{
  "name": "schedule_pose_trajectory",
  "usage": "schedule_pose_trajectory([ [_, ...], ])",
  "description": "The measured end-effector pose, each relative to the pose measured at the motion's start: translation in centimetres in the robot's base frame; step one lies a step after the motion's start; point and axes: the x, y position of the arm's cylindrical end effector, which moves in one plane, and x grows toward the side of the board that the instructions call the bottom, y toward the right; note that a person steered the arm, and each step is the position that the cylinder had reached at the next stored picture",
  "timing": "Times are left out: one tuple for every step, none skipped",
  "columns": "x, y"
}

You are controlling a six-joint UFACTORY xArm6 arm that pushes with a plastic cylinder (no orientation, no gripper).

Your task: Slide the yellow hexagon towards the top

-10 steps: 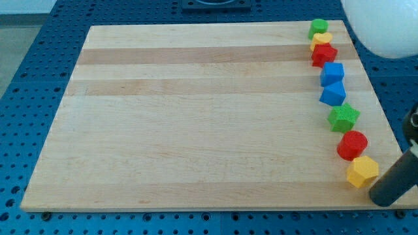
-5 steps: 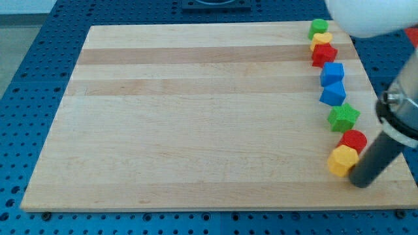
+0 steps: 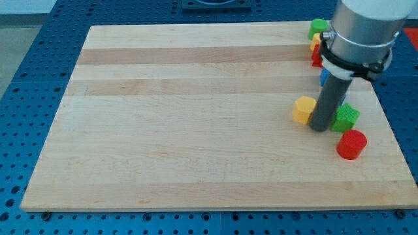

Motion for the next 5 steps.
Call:
schedule_pose_trajectory([
  [-2.2, -0.8],
  [-4.3, -2.8],
  [-6.2, -5.6],
  [-8.5, -7.7],
  [-11.2, -9.5],
])
